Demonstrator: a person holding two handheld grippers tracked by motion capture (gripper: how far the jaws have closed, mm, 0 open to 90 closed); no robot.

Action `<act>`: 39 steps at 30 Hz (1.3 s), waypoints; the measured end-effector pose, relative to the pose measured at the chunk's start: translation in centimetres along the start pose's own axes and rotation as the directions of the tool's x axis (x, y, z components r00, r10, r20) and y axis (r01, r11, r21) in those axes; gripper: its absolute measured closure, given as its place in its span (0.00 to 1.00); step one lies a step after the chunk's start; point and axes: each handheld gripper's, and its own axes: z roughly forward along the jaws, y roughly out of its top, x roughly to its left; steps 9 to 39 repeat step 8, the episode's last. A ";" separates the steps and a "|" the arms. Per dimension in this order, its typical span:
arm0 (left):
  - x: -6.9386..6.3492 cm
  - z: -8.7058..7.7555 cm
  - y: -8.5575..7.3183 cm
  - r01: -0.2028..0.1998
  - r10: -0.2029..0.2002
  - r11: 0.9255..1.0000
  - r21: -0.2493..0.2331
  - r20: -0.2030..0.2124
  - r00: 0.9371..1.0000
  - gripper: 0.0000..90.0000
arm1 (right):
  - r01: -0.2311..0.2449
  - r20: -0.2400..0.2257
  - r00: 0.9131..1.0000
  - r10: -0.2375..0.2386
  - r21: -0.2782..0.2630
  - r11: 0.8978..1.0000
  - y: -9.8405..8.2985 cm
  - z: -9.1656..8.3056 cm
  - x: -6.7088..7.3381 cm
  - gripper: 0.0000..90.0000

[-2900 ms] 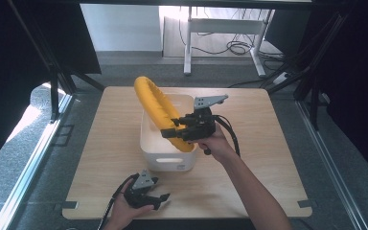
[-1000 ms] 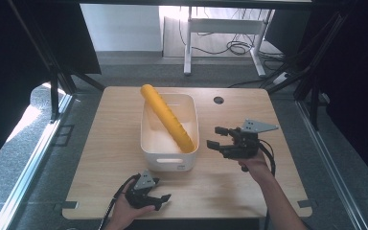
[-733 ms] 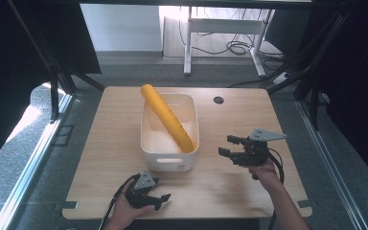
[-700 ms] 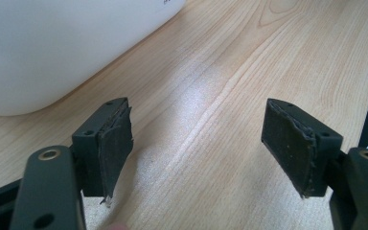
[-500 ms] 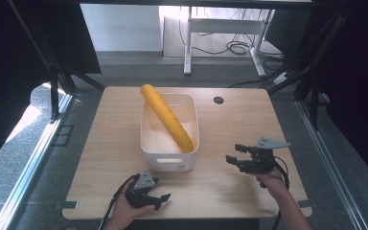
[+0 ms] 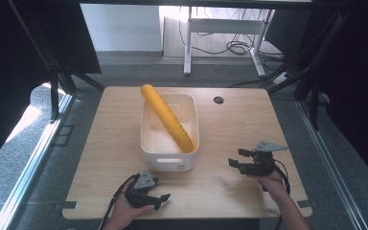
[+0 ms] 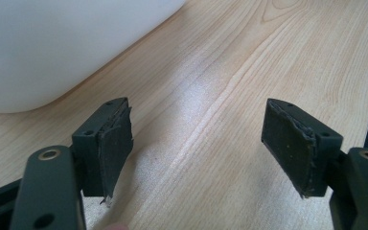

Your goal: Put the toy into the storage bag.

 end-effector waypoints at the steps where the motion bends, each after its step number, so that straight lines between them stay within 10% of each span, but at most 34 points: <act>1: 0.0 0.0 0.0 0.001 -0.001 1.000 -0.002 0.000 1.000 0.29 | 0.003 -0.002 1.000 -0.003 0.001 1.000 0.0 0.1 0.1 0.35; 39: 0.0 0.0 0.0 -0.002 0.002 1.000 -0.001 -0.001 1.000 0.29 | 0.015 0.007 1.000 -0.015 0.016 1.000 -0.1 0.3 0.3 0.34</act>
